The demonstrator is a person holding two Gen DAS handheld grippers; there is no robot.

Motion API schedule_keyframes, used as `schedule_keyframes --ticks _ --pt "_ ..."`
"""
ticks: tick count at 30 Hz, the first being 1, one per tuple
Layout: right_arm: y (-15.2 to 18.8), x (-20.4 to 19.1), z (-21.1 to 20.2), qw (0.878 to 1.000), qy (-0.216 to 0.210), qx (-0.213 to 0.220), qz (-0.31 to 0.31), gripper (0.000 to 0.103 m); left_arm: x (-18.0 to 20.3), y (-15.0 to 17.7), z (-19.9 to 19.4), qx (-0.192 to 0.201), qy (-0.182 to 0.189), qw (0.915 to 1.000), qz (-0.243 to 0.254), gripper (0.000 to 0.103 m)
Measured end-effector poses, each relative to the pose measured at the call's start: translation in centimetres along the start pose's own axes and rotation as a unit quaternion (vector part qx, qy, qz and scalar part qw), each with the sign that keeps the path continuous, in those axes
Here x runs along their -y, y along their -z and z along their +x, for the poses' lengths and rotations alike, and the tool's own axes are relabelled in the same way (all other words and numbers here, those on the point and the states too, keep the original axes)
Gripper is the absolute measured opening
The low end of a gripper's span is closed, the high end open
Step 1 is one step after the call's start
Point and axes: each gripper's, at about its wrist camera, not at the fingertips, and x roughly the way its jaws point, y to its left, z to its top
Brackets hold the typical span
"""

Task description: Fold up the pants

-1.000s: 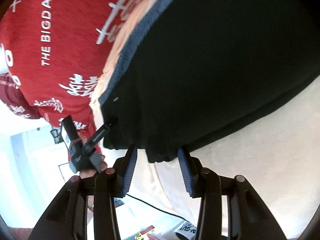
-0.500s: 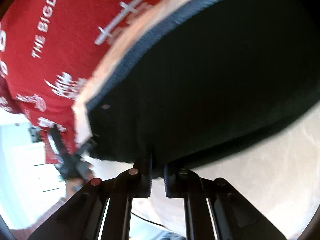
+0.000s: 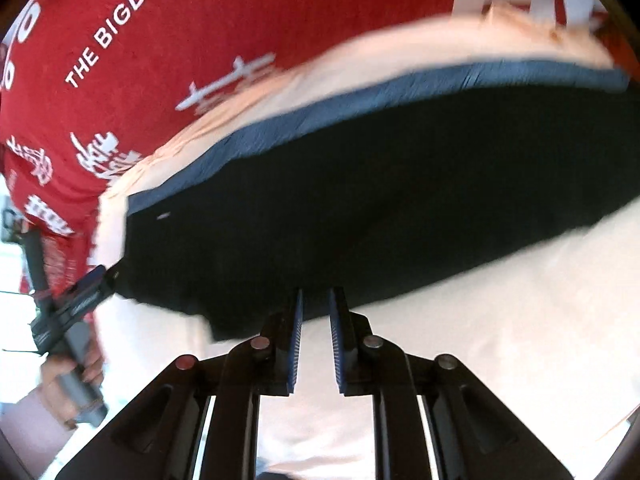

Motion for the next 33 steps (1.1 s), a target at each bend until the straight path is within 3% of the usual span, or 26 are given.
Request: schedule_keyframes --ticks 2,4,7,8,11,14,17,21,26,29,33 --pt "-0.8 0.8 0.2 1.000 0.019 0.003 -0.007 0.016 2.5 0.0 1.7 -0.008 -0.002 0.9999 0.009 0.103" --pt "-1.3 1.7 1.2 0.999 0.037 0.000 -0.016 0.016 3.9 -0.1 4.1 -0.037 -0.038 0.9984 0.019 0.103" --pt "-1.6 3.3 2.8 0.996 0.078 -0.016 -0.033 0.009 2.6 -0.7 4.6 -0.054 -0.014 0.9984 -0.012 0.103" --pt "-1.8 4.1 2.5 0.998 0.065 -0.009 -0.026 0.009 2.3 -1.0 4.5 -0.061 -0.016 0.9979 -0.014 0.103" --pt "-2.4 6.0 1.3 0.996 0.093 0.007 0.003 0.009 1.6 -2.9 3.2 -0.038 -0.041 0.9984 -0.011 0.103" --pt "-2.8 7.1 0.9 0.998 0.064 0.000 0.021 0.013 0.9 -6.4 3.7 -0.014 -0.049 0.9983 -0.028 0.103" --pt "-3.0 6.7 1.2 0.997 0.076 -0.007 -0.003 0.014 0.2 -9.6 6.1 -0.004 -0.073 0.9959 -0.054 0.103" --pt "-2.9 6.6 1.2 0.997 0.079 -0.002 -0.001 0.014 -1.9 -11.2 9.4 -0.002 -0.131 0.9887 -0.074 0.103" --pt "-2.5 6.9 1.1 0.998 0.064 0.007 0.000 0.014 -7.3 -11.4 10.3 -0.012 -0.190 0.9761 -0.105 0.103" --pt "-2.2 7.0 1.0 0.998 0.063 0.009 -0.005 0.014 -9.7 -10.8 8.7 -0.012 -0.180 0.9767 -0.117 0.103" --pt "-2.3 7.0 0.9 0.998 0.066 0.006 0.004 0.014 -9.7 -9.8 5.6 -0.004 -0.166 0.9805 -0.105 0.103"
